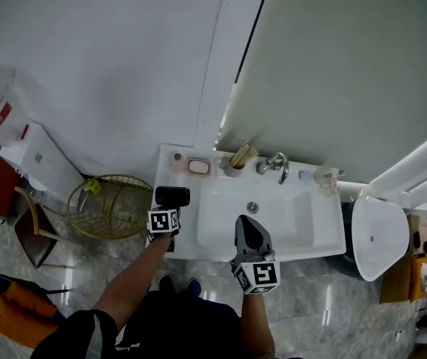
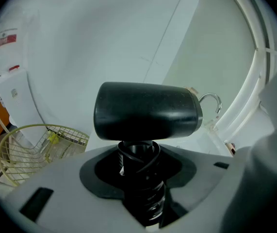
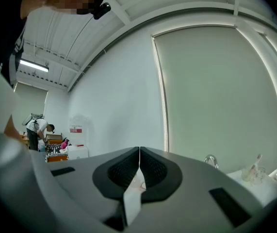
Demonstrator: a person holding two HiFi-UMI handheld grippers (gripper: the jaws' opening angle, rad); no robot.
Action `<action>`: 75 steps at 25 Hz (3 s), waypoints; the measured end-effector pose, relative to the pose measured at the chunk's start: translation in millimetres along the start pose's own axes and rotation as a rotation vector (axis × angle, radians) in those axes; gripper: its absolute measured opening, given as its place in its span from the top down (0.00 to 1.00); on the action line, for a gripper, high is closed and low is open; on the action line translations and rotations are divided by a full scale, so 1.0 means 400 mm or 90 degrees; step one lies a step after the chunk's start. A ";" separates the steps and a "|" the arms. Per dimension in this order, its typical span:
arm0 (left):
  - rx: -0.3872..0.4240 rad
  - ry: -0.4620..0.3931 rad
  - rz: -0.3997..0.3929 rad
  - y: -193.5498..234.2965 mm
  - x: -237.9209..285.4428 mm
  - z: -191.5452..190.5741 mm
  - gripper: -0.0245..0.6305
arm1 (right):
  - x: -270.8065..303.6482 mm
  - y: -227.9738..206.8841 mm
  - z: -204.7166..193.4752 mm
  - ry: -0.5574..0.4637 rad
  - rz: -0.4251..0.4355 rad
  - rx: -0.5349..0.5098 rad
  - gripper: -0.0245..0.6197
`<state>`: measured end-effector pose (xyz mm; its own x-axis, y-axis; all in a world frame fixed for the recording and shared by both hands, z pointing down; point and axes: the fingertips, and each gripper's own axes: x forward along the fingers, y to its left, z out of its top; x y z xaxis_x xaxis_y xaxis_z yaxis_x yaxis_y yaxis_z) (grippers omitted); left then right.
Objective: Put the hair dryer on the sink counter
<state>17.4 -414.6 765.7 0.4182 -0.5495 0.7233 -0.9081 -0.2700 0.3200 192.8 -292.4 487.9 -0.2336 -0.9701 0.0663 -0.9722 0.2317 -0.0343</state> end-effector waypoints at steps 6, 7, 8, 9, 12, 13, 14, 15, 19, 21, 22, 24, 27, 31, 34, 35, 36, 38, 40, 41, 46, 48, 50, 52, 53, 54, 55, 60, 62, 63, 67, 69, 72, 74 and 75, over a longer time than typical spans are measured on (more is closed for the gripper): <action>0.008 0.037 0.003 -0.002 0.077 -0.014 0.64 | 0.008 -0.017 -0.020 0.019 -0.005 0.002 0.92; 0.012 0.043 0.007 -0.002 0.087 -0.014 0.64 | 0.007 -0.021 -0.027 0.021 -0.005 0.004 0.92; 0.014 0.050 0.013 0.001 0.097 -0.017 0.64 | 0.008 -0.025 -0.033 0.023 -0.006 0.006 0.92; 0.015 0.058 0.023 0.008 0.108 -0.021 0.64 | 0.009 -0.029 -0.036 0.026 -0.007 0.008 0.92; 0.034 0.081 0.042 0.012 0.140 -0.025 0.64 | 0.006 -0.042 -0.044 0.033 -0.018 0.006 0.92; 0.038 0.090 0.037 0.010 0.148 -0.032 0.64 | 0.003 -0.039 -0.049 0.035 -0.020 0.008 0.92; 0.041 0.099 0.036 0.015 0.152 -0.042 0.64 | 0.003 -0.034 -0.055 0.038 -0.020 0.011 0.92; 0.042 0.107 0.040 0.026 0.154 -0.051 0.64 | 0.006 -0.028 -0.060 0.041 -0.018 0.014 0.92; 0.043 0.129 0.054 0.041 0.179 -0.064 0.64 | 0.025 -0.031 -0.062 0.048 -0.011 0.006 0.92; 0.042 0.140 0.057 0.043 0.193 -0.067 0.64 | 0.030 -0.031 -0.063 0.050 -0.008 0.005 0.92; 0.042 0.147 0.061 0.044 0.201 -0.068 0.64 | 0.032 -0.029 -0.066 0.053 -0.009 0.007 0.92; 0.042 0.167 0.068 0.049 0.217 -0.071 0.64 | 0.037 -0.028 -0.071 0.057 -0.013 0.009 0.92; 0.028 0.198 0.078 0.058 0.232 -0.082 0.64 | 0.042 -0.029 -0.071 0.055 -0.012 0.006 0.92; 0.002 0.230 0.093 0.077 0.239 -0.108 0.64 | 0.042 -0.021 -0.078 0.053 -0.009 0.014 0.92; 0.005 0.240 0.097 0.081 0.249 -0.113 0.64 | 0.049 -0.019 -0.083 0.062 -0.012 0.009 0.92; 0.007 0.241 0.098 0.080 0.252 -0.110 0.64 | 0.051 -0.021 -0.085 0.063 -0.014 0.008 0.92; 0.007 0.240 0.098 0.080 0.256 -0.107 0.64 | 0.052 -0.024 -0.087 0.064 -0.015 0.008 0.92; 0.007 0.239 0.101 0.081 0.264 -0.101 0.64 | 0.054 -0.029 -0.090 0.067 -0.019 0.013 0.92; 0.010 0.239 0.103 0.080 0.267 -0.099 0.64 | 0.054 -0.032 -0.094 0.070 -0.022 0.022 0.92; 0.013 0.238 0.106 0.080 0.268 -0.099 0.64 | 0.055 -0.033 -0.096 0.071 -0.023 0.027 0.92; 0.018 0.235 0.114 0.080 0.275 -0.102 0.64 | 0.053 -0.038 -0.101 0.078 -0.027 0.024 0.92; 0.015 0.234 0.113 0.077 0.278 -0.100 0.64 | 0.053 -0.044 -0.105 0.081 -0.029 0.021 0.92; 0.012 0.233 0.111 0.076 0.280 -0.097 0.64 | 0.054 -0.044 -0.102 0.079 -0.031 0.024 0.92; 0.013 0.231 0.106 0.075 0.279 -0.098 0.64 | 0.054 -0.039 -0.099 0.077 -0.029 0.025 0.92; 0.015 0.230 0.103 0.074 0.277 -0.099 0.64 | 0.053 -0.037 -0.098 0.077 -0.029 0.025 0.92; 0.016 0.227 0.100 0.073 0.276 -0.099 0.64 | 0.053 -0.035 -0.098 0.076 -0.027 0.025 0.92; 0.017 0.226 0.097 0.072 0.276 -0.099 0.64 | 0.053 -0.033 -0.099 0.076 -0.026 0.026 0.92; 0.011 0.220 0.087 0.073 0.277 -0.097 0.64 | 0.054 -0.023 -0.099 0.078 -0.018 0.024 0.92; 0.009 0.221 0.086 0.073 0.273 -0.098 0.63 | 0.049 -0.021 -0.096 0.077 -0.018 0.023 0.92; 0.007 0.221 0.081 0.071 0.272 -0.098 0.63 | 0.047 -0.022 -0.095 0.076 -0.020 0.023 0.92; 0.011 0.212 0.065 0.071 0.267 -0.083 0.60 | 0.039 -0.026 -0.096 0.075 -0.025 0.022 0.92; 0.012 0.207 0.058 0.071 0.264 -0.079 0.59 | 0.036 -0.024 -0.098 0.075 -0.023 0.021 0.92; -0.001 0.192 0.046 0.064 0.246 -0.068 0.58 | 0.038 -0.018 -0.097 0.072 -0.018 0.021 0.92; 0.001 0.168 0.047 0.065 0.228 -0.055 0.59 | 0.043 -0.010 -0.093 0.068 -0.015 0.022 0.92; 0.003 0.160 0.045 0.065 0.219 -0.052 0.59 | 0.044 -0.007 -0.093 0.067 -0.015 0.024 0.92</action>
<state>30.0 -453.2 849.9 0.3359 -0.3538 0.8729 -0.9344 -0.2421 0.2614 190.6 -307.5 526.4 -0.2128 -0.9619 0.1714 -0.9766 0.2039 -0.0681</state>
